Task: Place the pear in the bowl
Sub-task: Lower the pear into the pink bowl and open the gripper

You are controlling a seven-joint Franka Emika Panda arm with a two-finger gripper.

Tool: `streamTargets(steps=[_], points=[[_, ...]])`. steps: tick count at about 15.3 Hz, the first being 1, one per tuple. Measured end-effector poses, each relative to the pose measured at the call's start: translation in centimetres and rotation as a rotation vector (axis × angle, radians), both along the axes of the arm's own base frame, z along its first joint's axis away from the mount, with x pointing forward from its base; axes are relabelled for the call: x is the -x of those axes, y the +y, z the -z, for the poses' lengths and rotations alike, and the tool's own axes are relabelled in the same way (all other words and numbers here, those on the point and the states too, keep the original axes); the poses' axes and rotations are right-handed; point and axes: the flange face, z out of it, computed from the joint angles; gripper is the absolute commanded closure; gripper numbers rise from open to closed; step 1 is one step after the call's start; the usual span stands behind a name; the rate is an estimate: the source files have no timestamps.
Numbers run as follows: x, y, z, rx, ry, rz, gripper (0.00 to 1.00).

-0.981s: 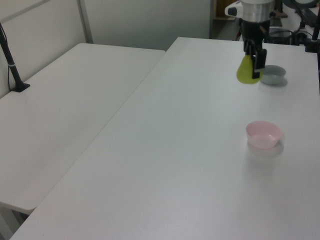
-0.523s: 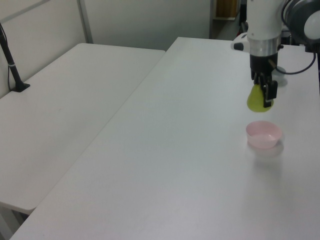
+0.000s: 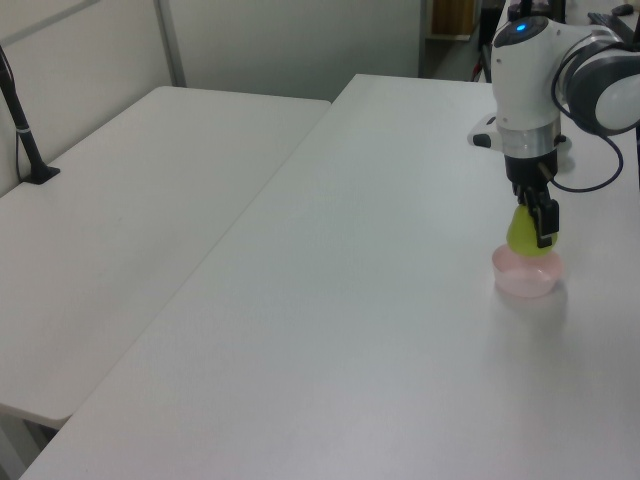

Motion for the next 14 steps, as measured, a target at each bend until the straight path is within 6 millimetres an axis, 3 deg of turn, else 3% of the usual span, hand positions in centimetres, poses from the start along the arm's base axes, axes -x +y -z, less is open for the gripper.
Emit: streamTargets(steps=[8, 9, 11, 12, 14], points=[[-1.0, -0.4, 4.5, 0.012, 0.048, 0.010, 0.74], [-1.0, -0.4, 4.6, 0.013, 0.051, 0.009, 0.67], [-1.0, -0.5, 4.9, 0.013, 0.057, 0.003, 0.18], [-1.0, -0.7, 5.0, 0.013, 0.059, 0.005, 0.00], [-1.1, -1.1, 5.0, 0.012, 0.059, 0.011, 0.00]])
